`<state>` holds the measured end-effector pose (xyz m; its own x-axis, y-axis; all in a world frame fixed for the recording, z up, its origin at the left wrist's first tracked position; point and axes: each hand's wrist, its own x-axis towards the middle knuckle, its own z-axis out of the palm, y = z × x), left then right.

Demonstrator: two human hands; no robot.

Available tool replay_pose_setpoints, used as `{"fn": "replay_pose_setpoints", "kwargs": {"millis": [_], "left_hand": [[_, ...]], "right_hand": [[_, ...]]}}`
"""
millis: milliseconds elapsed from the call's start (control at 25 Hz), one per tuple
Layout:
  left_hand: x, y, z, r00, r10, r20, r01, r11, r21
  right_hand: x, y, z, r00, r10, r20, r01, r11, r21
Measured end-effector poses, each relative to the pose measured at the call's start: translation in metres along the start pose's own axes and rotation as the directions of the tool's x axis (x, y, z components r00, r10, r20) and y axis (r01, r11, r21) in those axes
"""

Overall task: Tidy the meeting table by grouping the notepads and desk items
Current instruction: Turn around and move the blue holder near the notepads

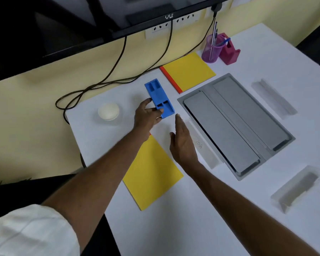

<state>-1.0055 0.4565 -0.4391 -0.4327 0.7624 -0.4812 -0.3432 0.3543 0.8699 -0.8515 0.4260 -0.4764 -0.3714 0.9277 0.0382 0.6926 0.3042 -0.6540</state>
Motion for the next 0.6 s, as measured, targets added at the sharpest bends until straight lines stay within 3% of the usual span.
{"fn": "replay_pose_setpoints", "kwargs": {"millis": [280, 600], "left_hand": [[0.076, -0.006, -0.001, 0.993, -0.058, -0.106, 0.049, 0.995, -0.09], [0.13, 0.018, 0.022, 0.996, 0.002, -0.087, -0.01, 0.996, -0.092]], "right_hand": [[0.063, 0.042, 0.052, 0.922, -0.262, 0.284, 0.331, 0.914, -0.233], [0.074, 0.038, 0.063, 0.912, -0.32, 0.256, 0.396, 0.848, -0.353]]}}
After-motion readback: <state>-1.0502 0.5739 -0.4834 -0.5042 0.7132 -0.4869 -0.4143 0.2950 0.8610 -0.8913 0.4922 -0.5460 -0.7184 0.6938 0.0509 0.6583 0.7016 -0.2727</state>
